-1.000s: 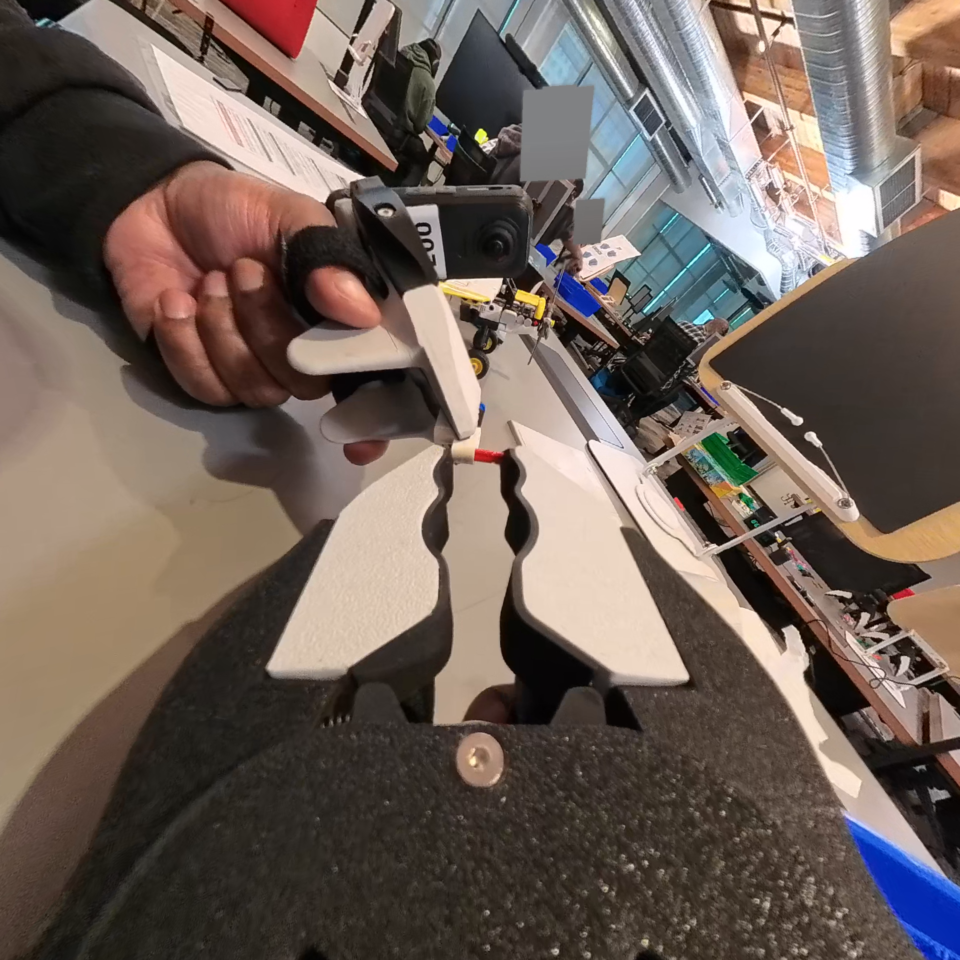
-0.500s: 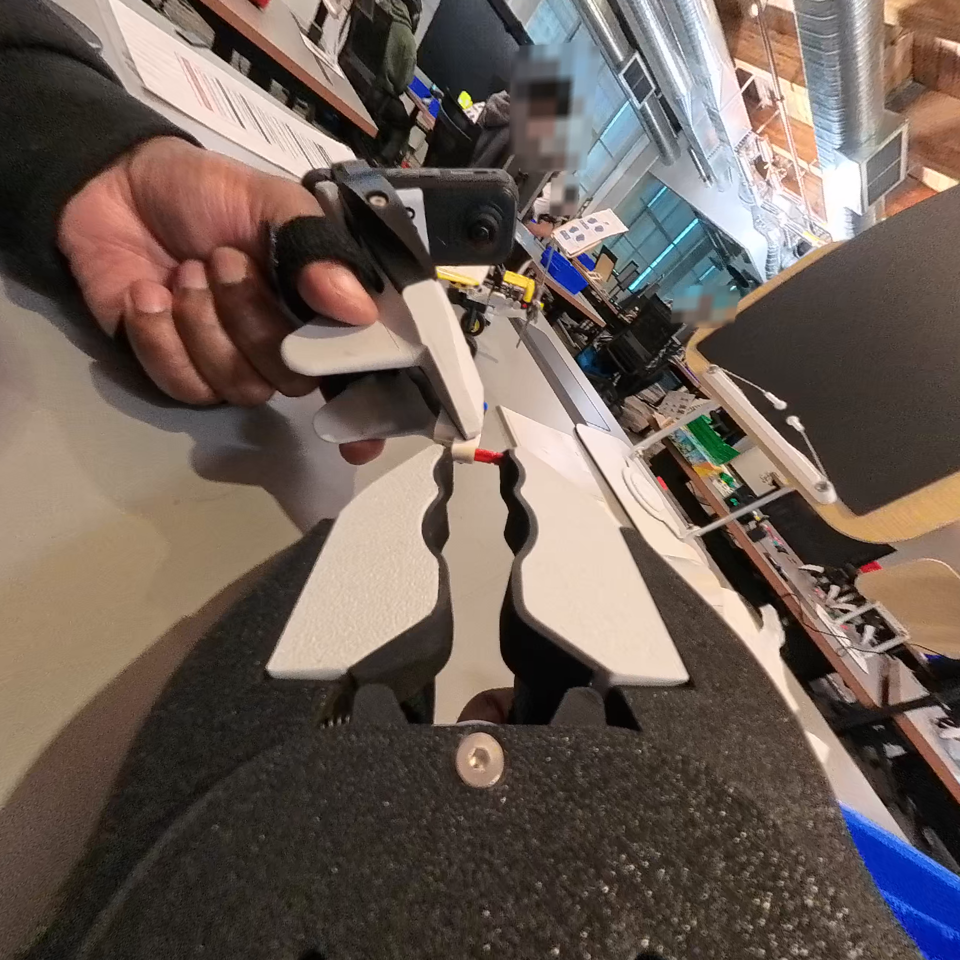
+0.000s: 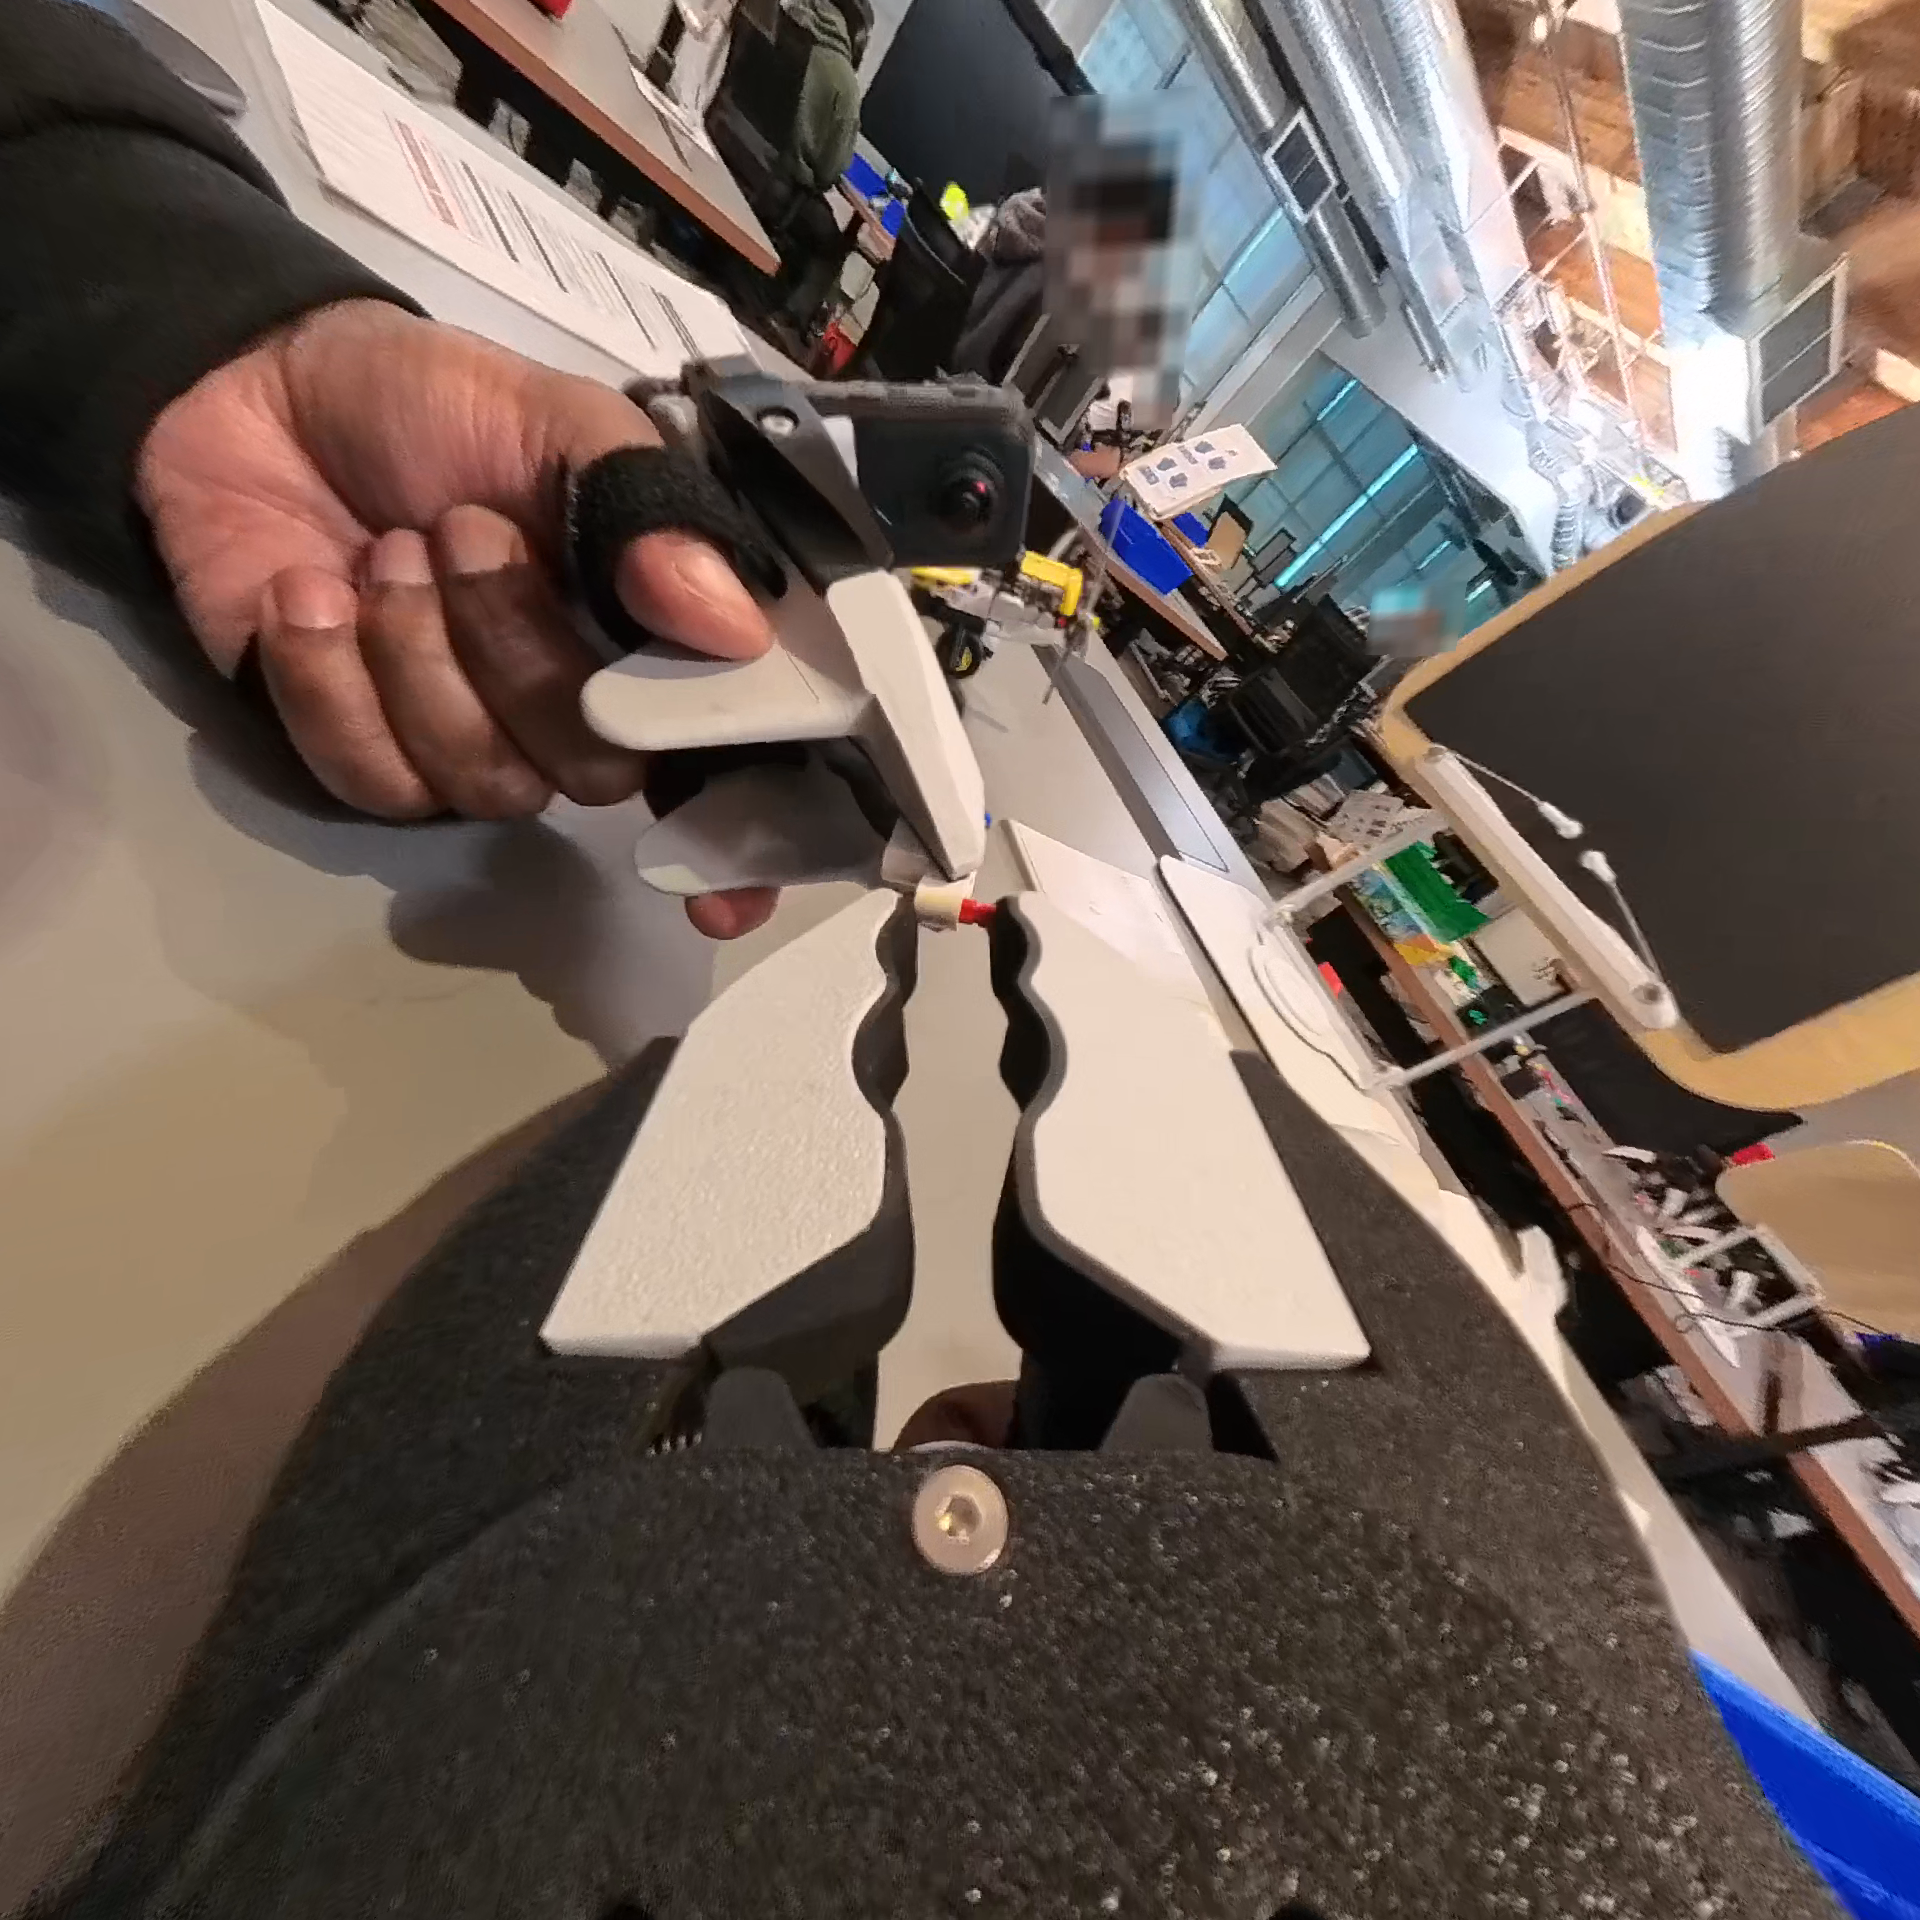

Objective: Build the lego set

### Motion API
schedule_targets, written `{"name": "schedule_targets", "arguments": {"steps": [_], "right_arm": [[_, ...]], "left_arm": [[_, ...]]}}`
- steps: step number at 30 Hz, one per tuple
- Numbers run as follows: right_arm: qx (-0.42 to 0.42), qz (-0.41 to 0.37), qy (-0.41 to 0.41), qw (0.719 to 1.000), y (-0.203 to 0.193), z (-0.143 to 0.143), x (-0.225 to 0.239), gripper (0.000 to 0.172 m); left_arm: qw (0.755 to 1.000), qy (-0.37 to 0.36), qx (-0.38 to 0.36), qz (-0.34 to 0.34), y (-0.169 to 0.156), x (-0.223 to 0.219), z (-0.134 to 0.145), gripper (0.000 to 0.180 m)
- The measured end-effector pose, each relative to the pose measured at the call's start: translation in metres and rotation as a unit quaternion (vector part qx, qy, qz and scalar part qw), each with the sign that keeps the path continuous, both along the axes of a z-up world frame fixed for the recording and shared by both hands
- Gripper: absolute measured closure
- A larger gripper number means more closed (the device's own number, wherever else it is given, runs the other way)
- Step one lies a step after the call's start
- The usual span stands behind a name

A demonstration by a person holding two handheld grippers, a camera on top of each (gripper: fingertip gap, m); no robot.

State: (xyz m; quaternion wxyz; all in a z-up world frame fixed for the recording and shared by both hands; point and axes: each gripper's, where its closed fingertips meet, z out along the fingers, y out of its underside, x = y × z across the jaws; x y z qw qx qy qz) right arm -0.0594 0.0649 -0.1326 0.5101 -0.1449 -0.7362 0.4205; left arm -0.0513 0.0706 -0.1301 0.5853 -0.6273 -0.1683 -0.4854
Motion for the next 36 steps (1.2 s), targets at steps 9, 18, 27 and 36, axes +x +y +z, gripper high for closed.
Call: {"name": "schedule_targets", "arguments": {"steps": [9, 18, 27, 36], "right_arm": [[-0.057, 0.031, -0.011, 0.998, -0.002, 0.002, 0.000, 0.145], [-0.057, 0.041, -0.026, 0.997, 0.001, 0.000, 0.002, 0.158], [-0.052, 0.047, -0.032, 0.997, 0.001, -0.002, 0.004, 0.158], [-0.049, 0.037, -0.043, 0.997, 0.001, -0.004, 0.000, 0.159]], "left_arm": [[0.999, -0.045, 0.005, 0.010, -0.002, -0.012, 0.002, 0.173], [0.999, -0.031, -0.008, -0.016, -0.001, -0.003, -0.001, 0.173], [1.000, -0.016, -0.020, -0.017, 0.000, 0.000, -0.004, 0.173], [1.000, -0.018, -0.023, -0.002, 0.000, -0.004, -0.005, 0.173]]}}
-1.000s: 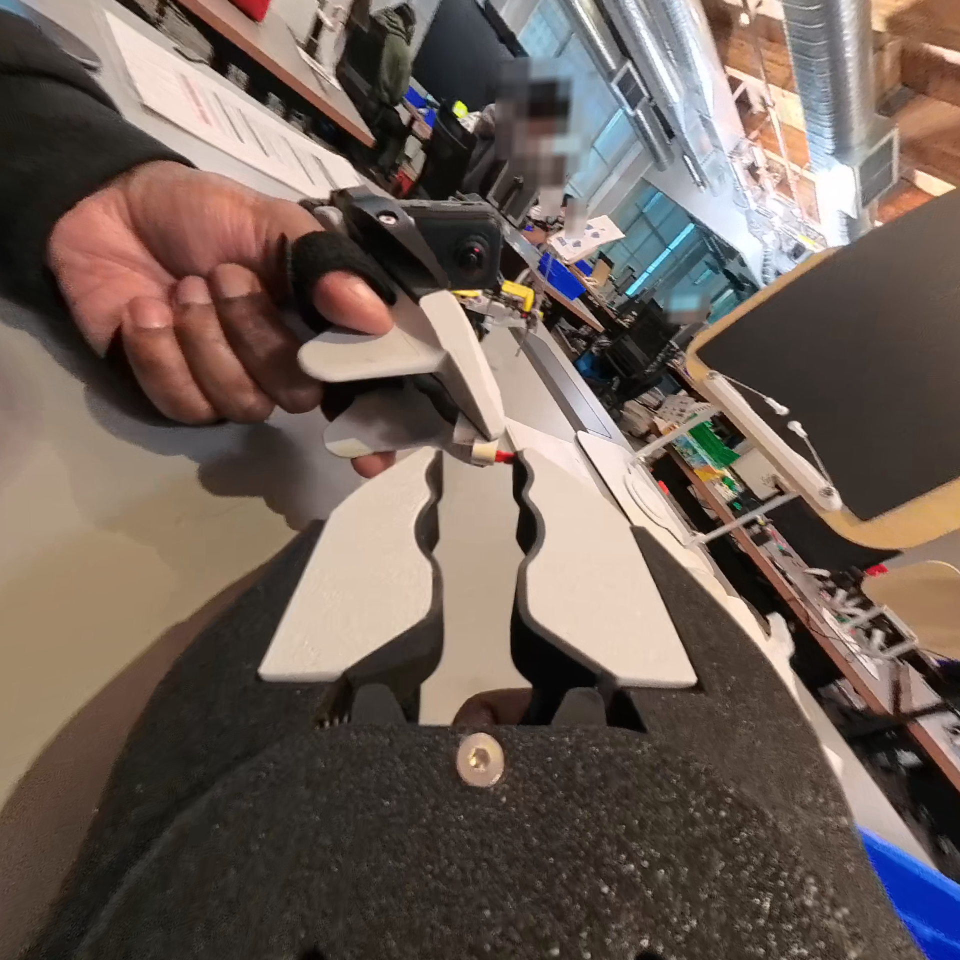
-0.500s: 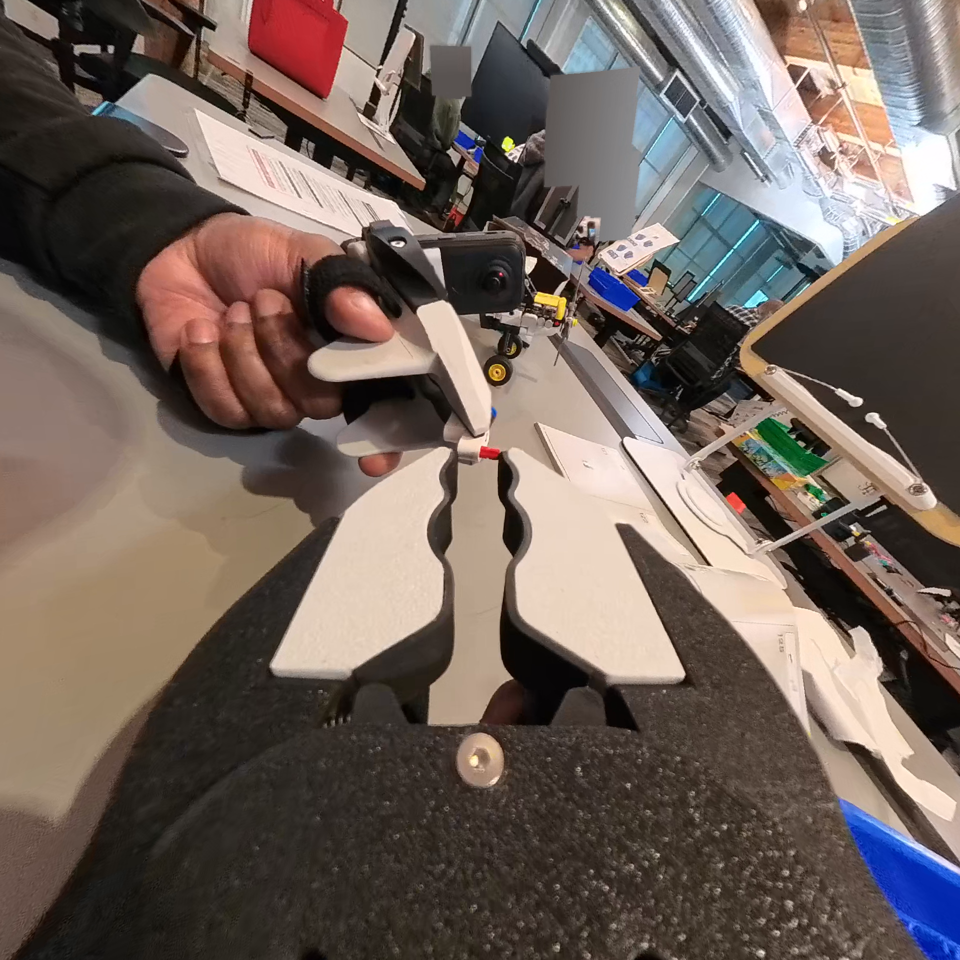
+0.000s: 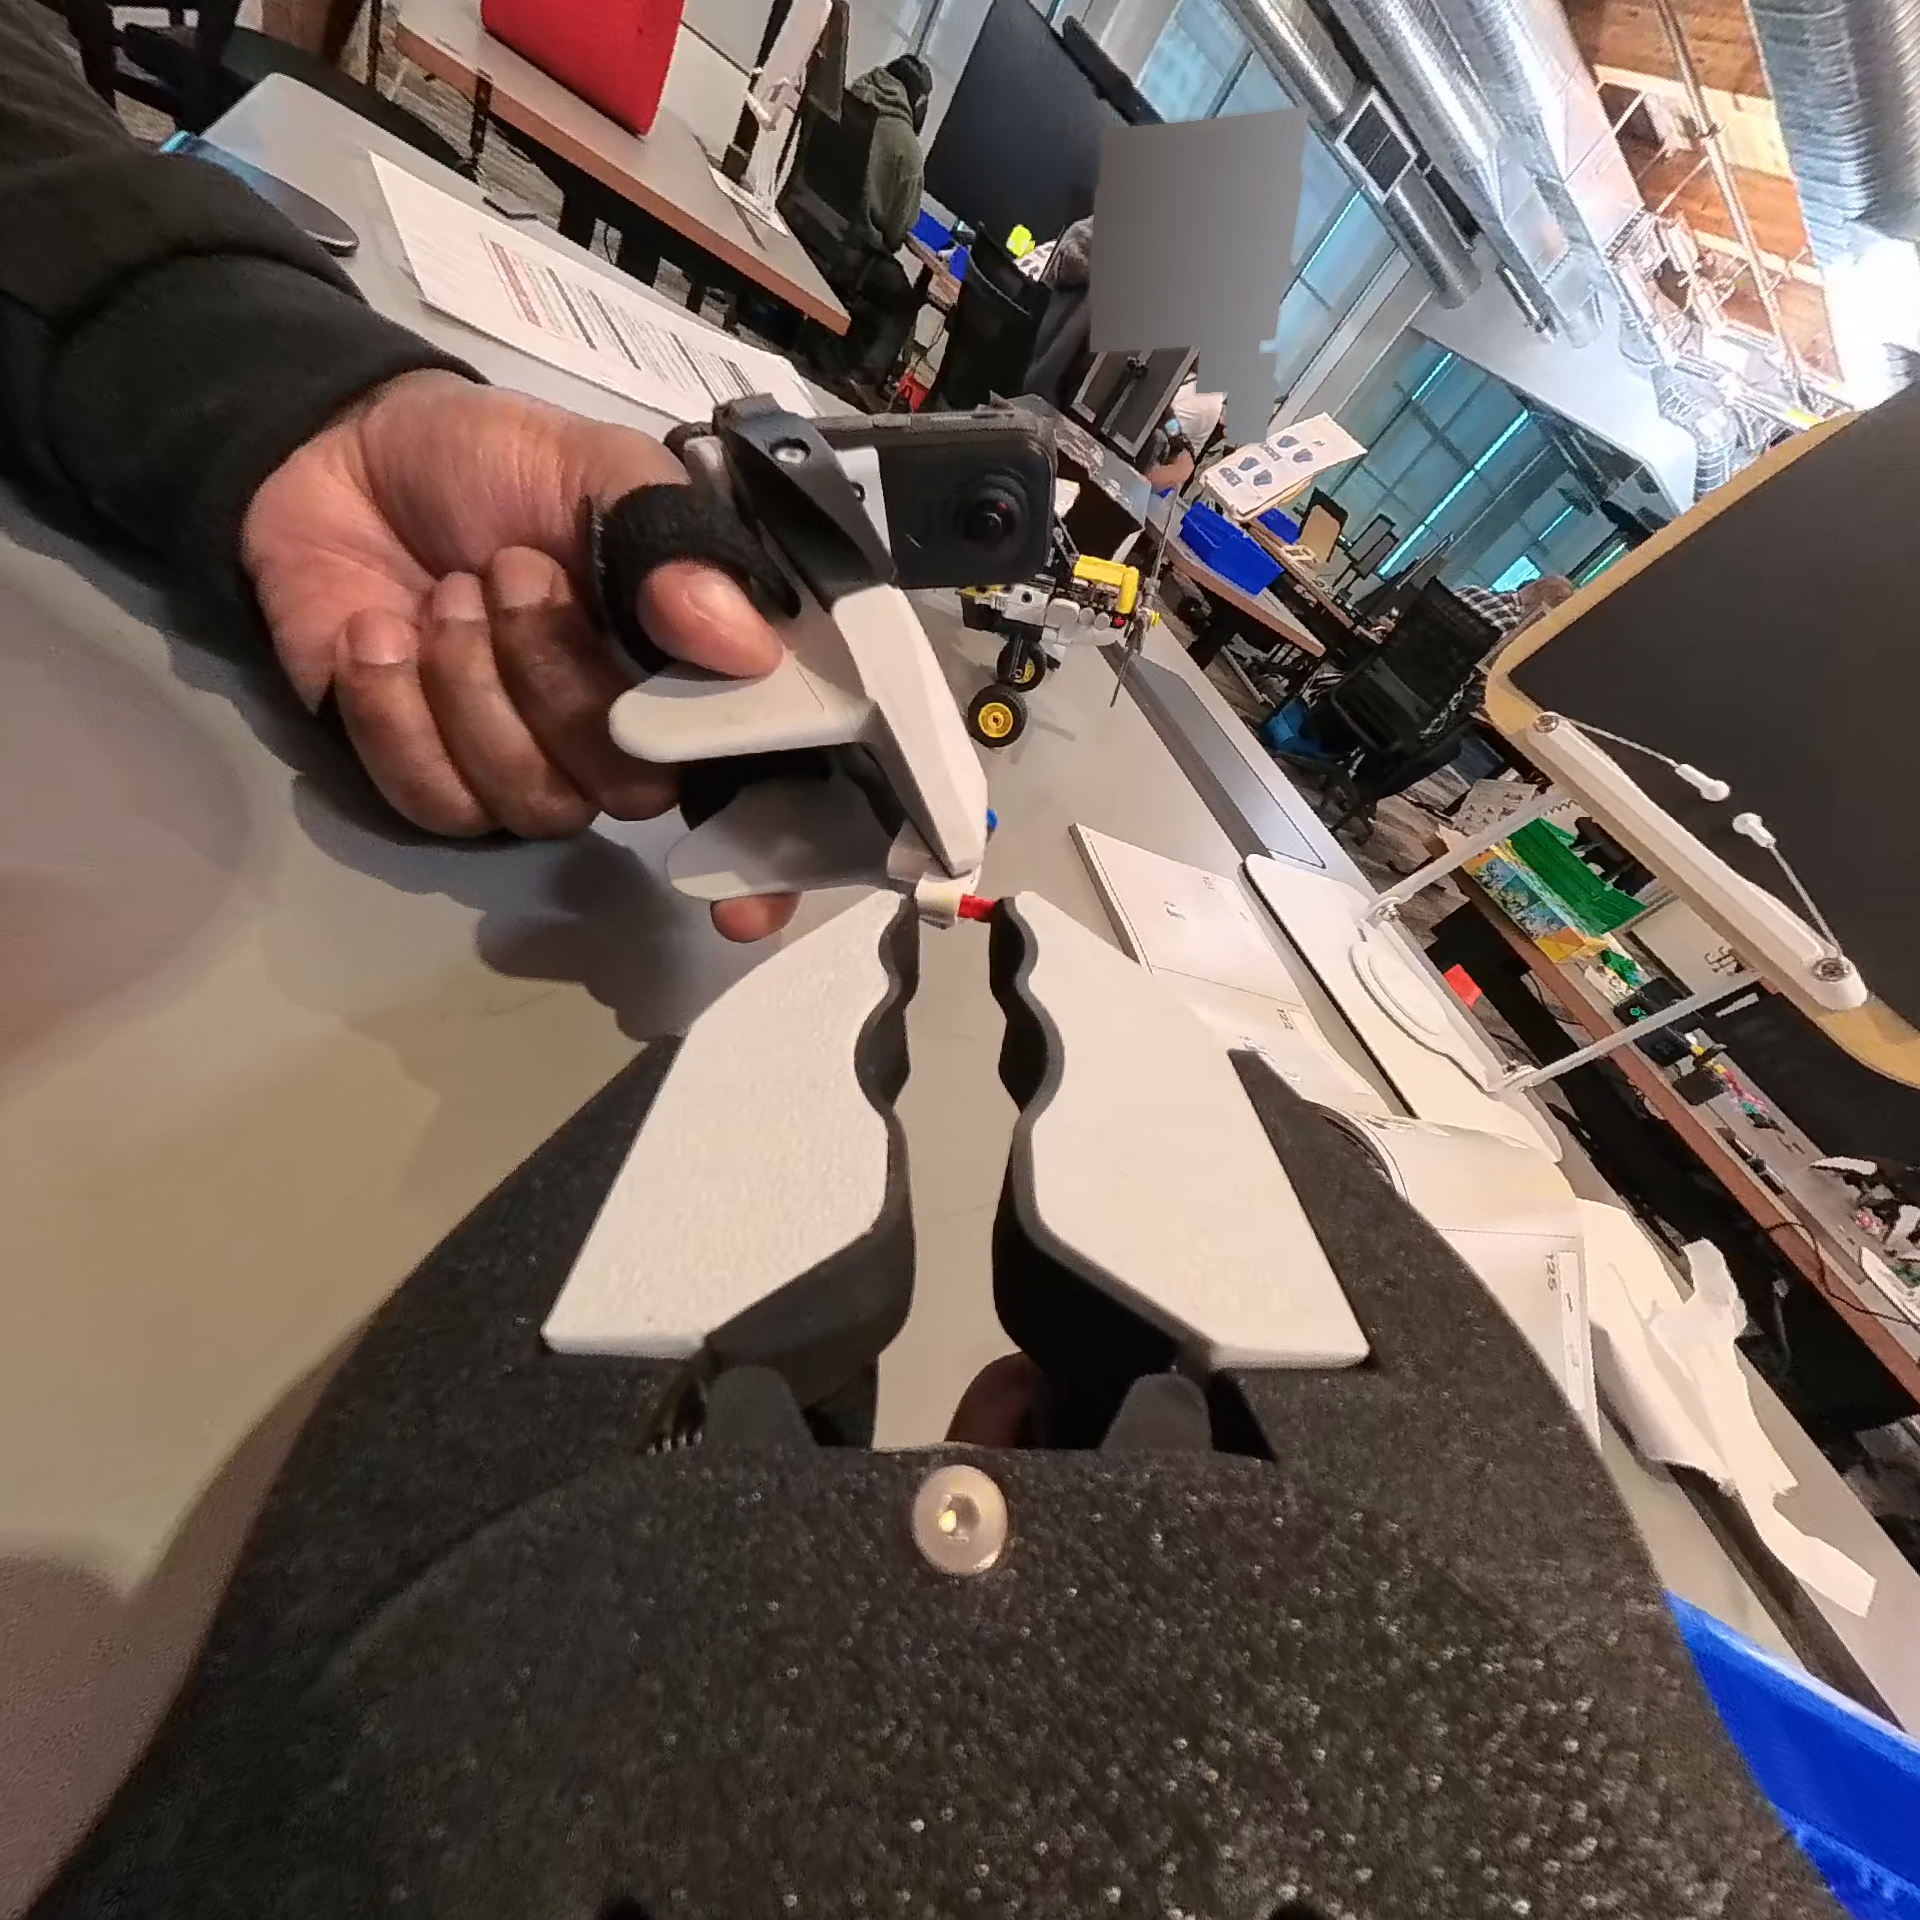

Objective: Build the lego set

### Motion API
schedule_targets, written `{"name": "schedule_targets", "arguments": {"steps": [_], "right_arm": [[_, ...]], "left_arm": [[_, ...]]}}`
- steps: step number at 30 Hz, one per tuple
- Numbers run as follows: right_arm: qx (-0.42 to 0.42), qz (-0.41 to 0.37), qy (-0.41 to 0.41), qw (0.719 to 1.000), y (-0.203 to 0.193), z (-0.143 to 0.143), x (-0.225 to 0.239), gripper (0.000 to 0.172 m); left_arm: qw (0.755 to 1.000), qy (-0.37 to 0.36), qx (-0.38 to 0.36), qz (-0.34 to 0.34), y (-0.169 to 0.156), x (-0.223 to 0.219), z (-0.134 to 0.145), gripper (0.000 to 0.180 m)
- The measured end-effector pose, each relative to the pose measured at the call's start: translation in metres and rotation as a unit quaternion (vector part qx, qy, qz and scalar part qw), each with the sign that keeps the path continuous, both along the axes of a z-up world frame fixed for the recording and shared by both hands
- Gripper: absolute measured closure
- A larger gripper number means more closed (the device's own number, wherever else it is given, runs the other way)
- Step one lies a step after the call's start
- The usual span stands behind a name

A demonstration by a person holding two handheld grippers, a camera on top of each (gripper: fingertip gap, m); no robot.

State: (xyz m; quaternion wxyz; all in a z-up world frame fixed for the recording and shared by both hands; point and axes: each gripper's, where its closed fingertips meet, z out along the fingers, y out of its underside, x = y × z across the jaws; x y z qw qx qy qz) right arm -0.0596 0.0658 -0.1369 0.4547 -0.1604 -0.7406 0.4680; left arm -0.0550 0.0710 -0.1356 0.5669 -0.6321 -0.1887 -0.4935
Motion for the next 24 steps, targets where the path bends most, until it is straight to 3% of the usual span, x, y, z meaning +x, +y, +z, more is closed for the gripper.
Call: {"name": "schedule_targets", "arguments": {"steps": [12, 24], "right_arm": [[0.038, -0.013, 0.015, 0.999, -0.004, -0.003, -0.001, 0.164], [-0.003, -0.027, 0.045, 0.999, -0.005, 0.008, -0.002, 0.164]], "left_arm": [[1.000, -0.006, 0.002, 0.010, 0.001, -0.004, 0.001, 0.173], [0.998, -0.035, 0.047, 0.028, -0.002, -0.011, 0.011, 0.173]]}}
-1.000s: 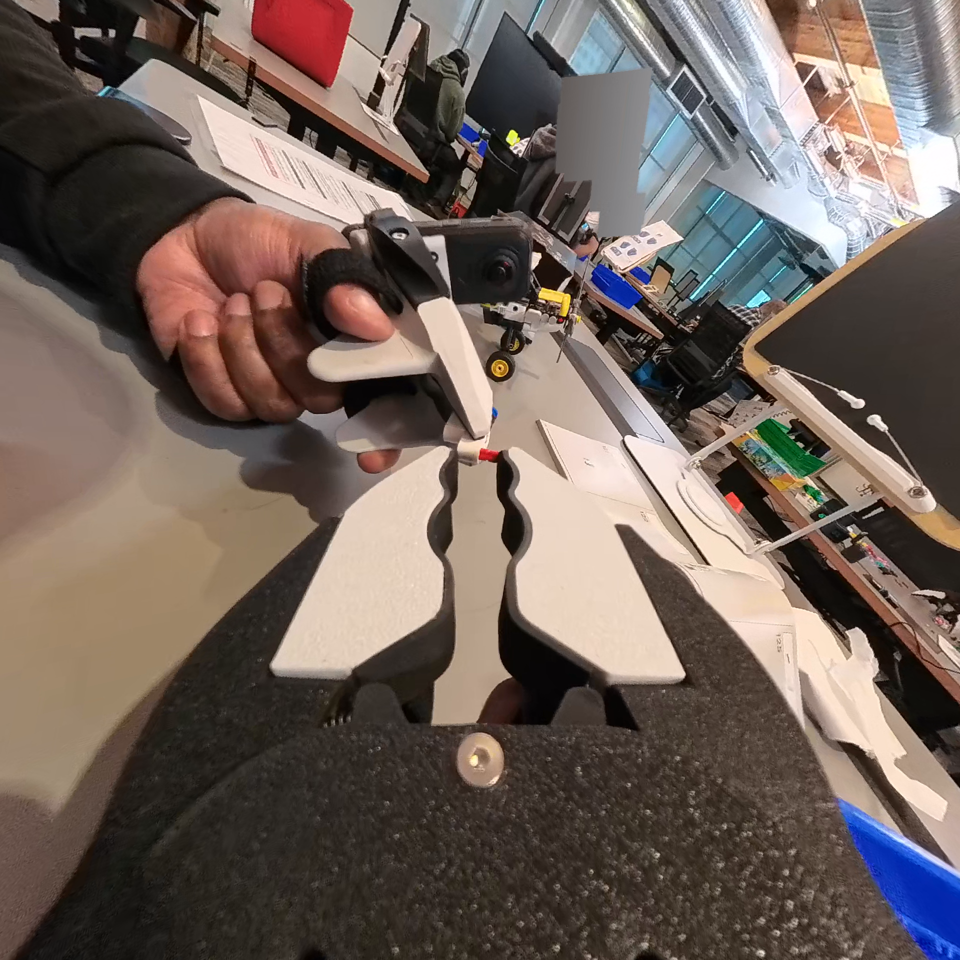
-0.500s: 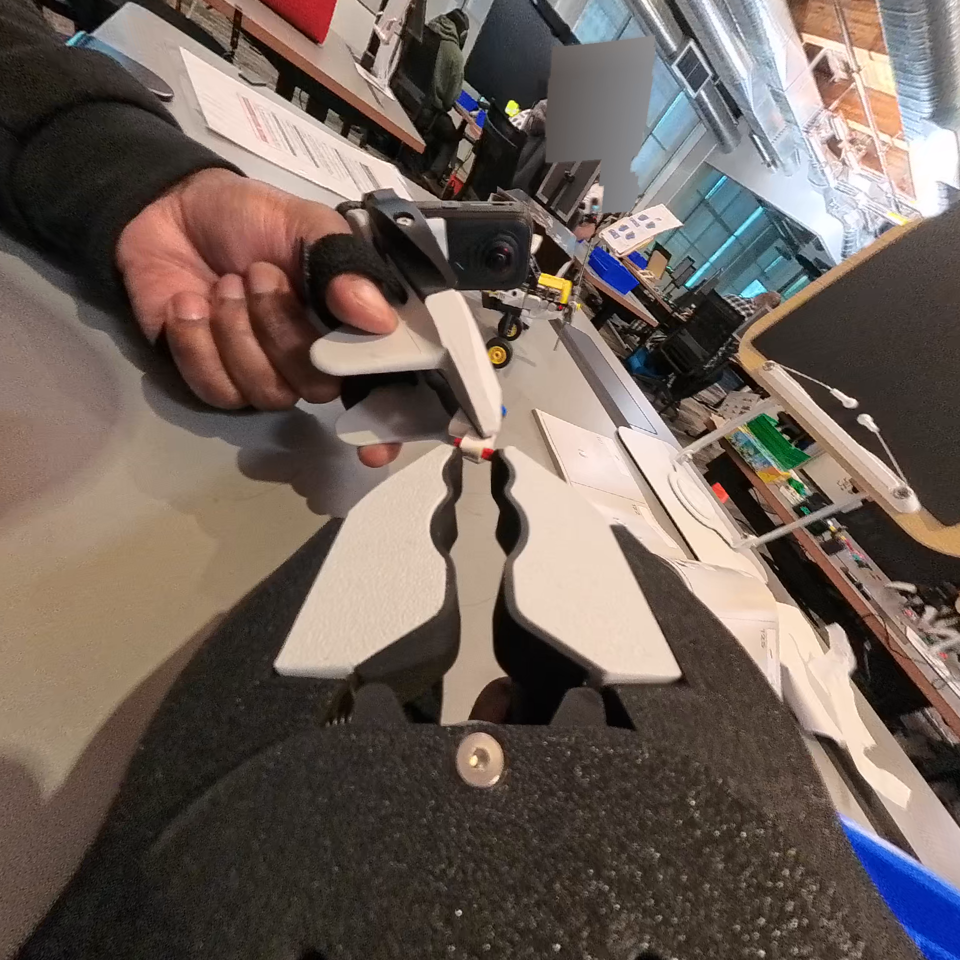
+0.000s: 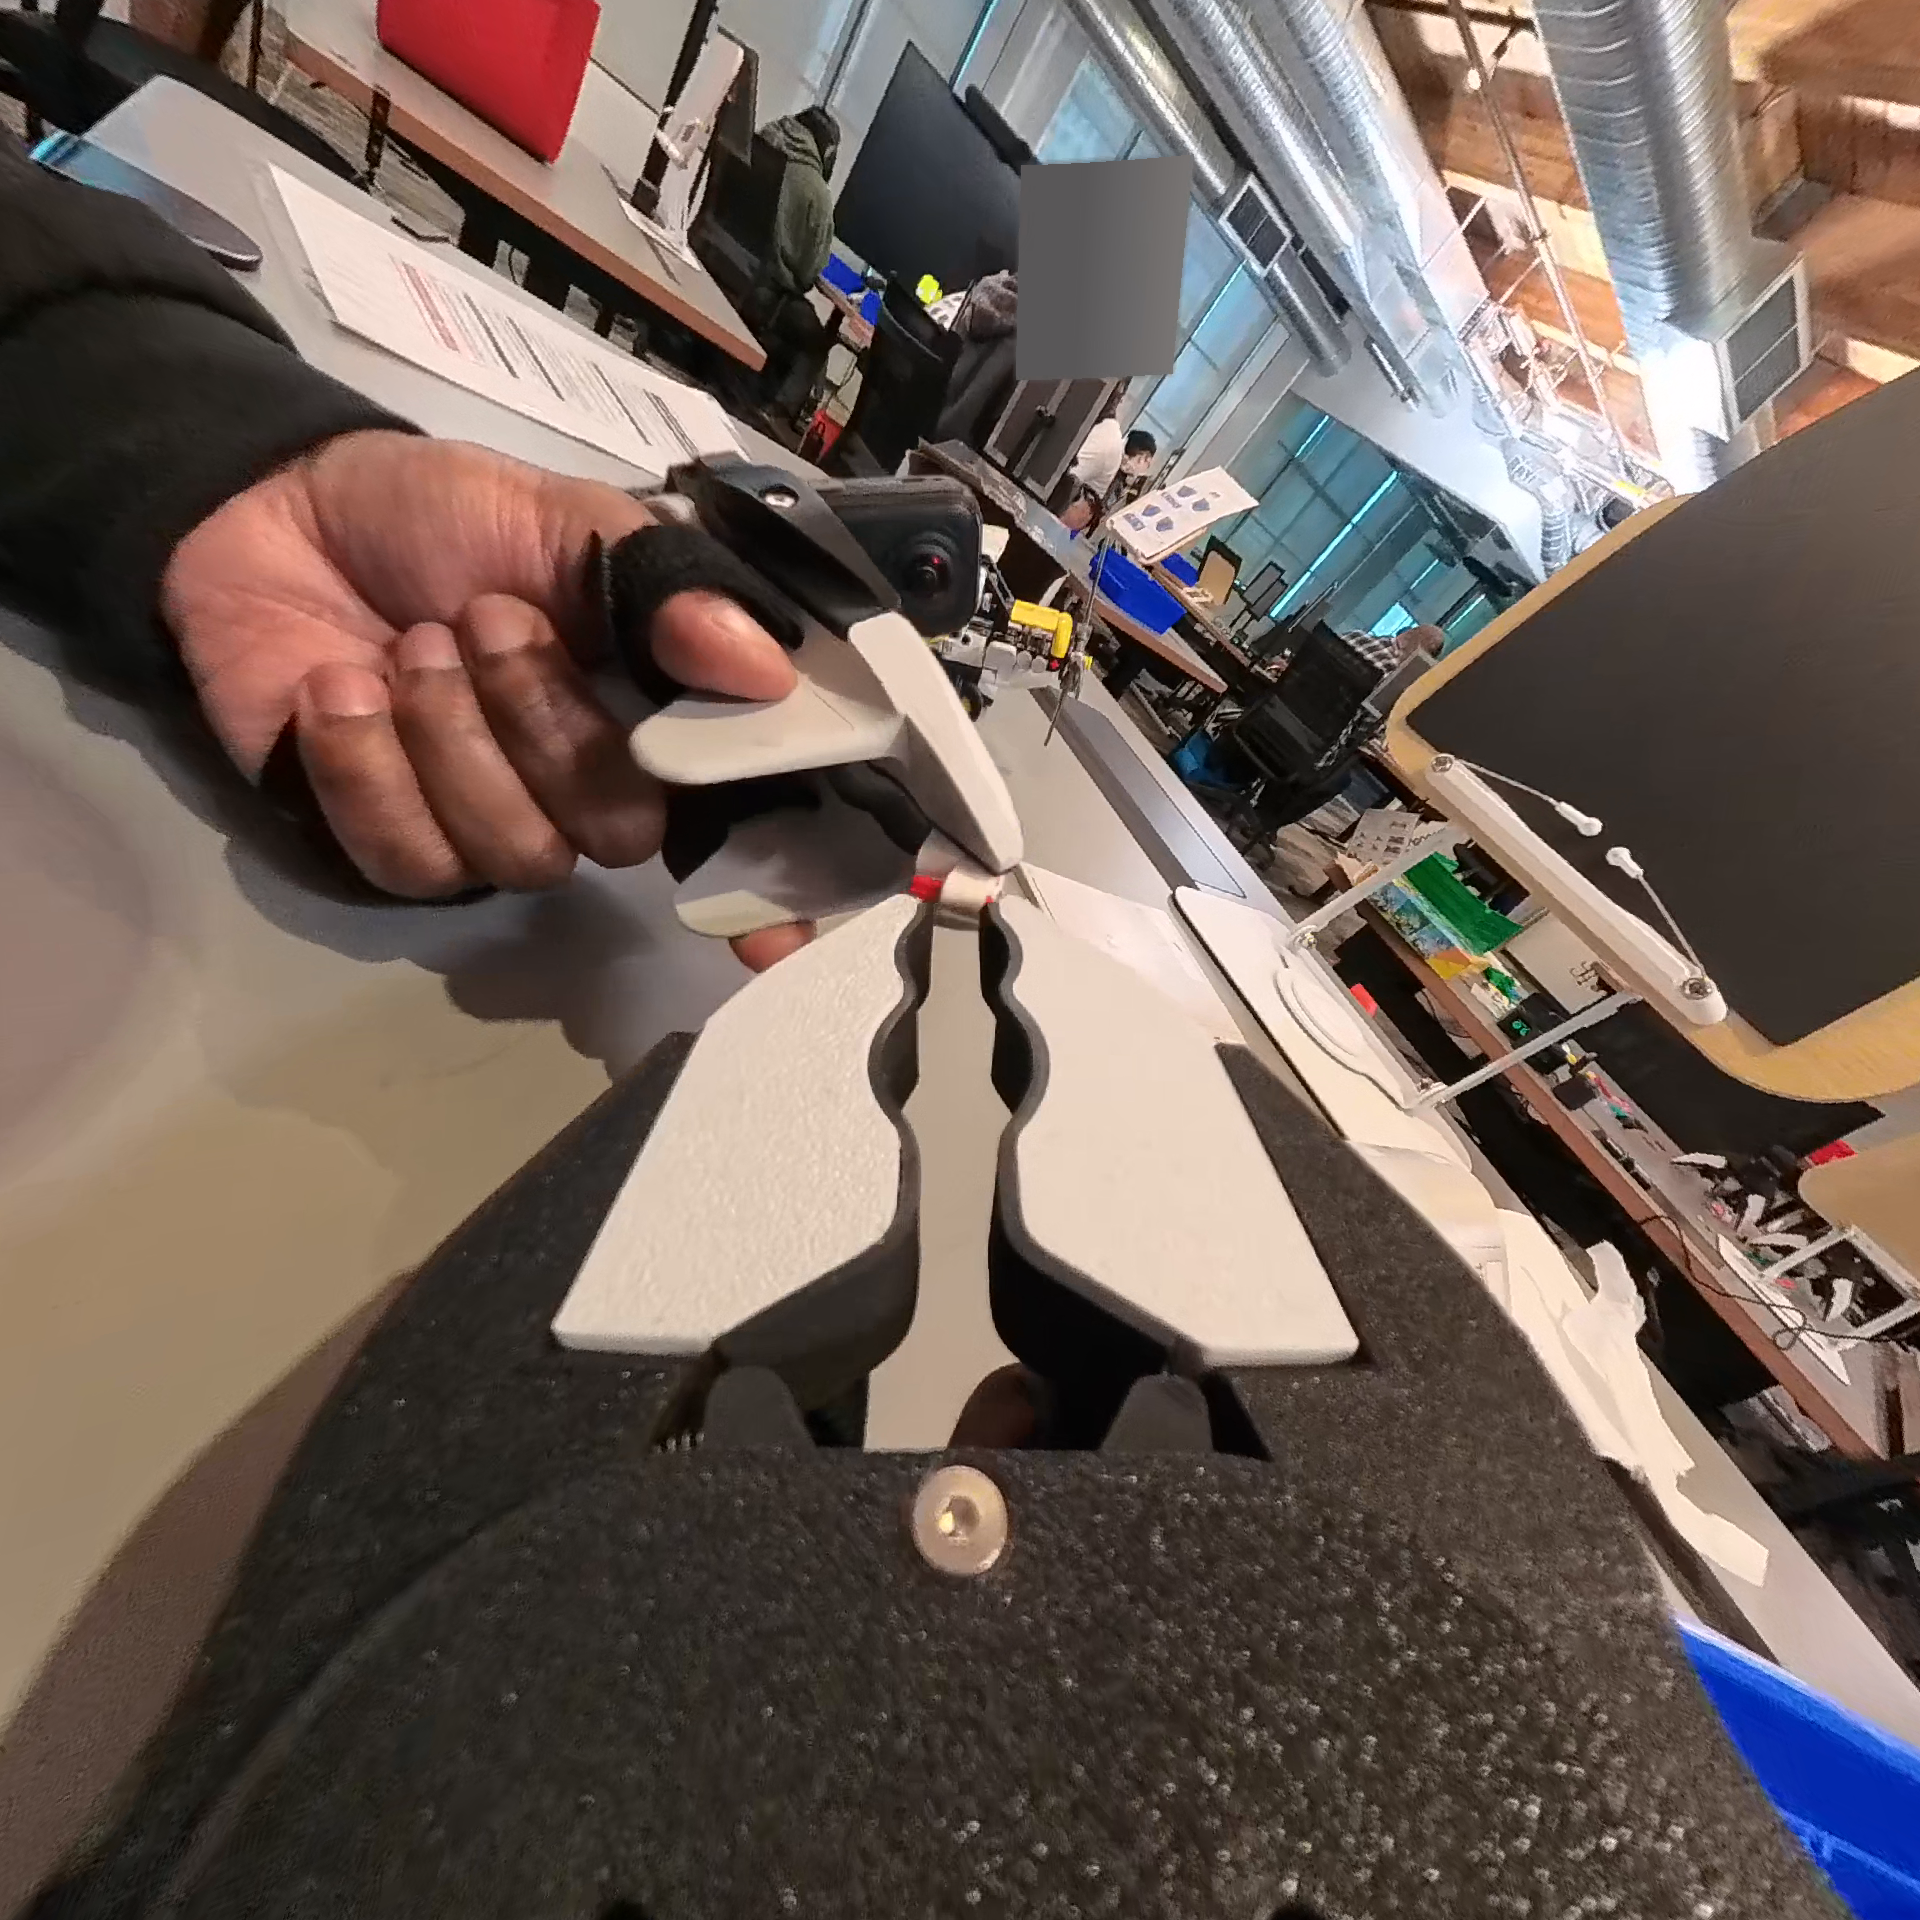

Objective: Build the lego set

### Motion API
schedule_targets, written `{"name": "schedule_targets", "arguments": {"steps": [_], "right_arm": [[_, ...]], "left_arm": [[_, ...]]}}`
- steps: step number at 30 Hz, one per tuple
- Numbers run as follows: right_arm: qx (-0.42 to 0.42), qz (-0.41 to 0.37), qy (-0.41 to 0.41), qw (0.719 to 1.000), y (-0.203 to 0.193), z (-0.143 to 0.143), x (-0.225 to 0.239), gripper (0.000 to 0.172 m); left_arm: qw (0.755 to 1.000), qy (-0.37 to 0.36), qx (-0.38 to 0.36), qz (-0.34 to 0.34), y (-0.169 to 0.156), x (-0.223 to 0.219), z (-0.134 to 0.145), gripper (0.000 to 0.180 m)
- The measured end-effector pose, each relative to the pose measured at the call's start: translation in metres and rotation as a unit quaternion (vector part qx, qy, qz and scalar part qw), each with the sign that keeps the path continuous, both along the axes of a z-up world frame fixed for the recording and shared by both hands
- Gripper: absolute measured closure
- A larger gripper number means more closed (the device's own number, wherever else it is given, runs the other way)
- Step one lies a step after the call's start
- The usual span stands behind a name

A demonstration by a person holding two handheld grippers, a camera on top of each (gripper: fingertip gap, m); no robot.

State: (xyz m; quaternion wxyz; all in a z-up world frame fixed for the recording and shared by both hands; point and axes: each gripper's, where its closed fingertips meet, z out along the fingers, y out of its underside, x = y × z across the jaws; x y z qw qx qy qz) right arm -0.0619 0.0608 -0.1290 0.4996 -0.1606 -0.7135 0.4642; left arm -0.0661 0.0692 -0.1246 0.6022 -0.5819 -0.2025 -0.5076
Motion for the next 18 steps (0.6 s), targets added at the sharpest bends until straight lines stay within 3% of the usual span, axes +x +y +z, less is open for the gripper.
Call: {"name": "schedule_targets", "arguments": {"steps": [8, 18], "right_arm": [[0.005, -0.017, 0.005, 1.000, -0.0009, -0.0018, -0.0036, 0.151], [0.018, -0.032, 0.020, 0.999, -0.0013, 0.0001, -0.0049, 0.156]], "left_arm": [[0.999, -0.030, 0.015, -0.001, 0.0015, -0.0002, 0.0024, 0.173], [0.999, -0.030, -0.005, -0.017, 0.0037, 0.0029, -0.0018, 0.169]]}}
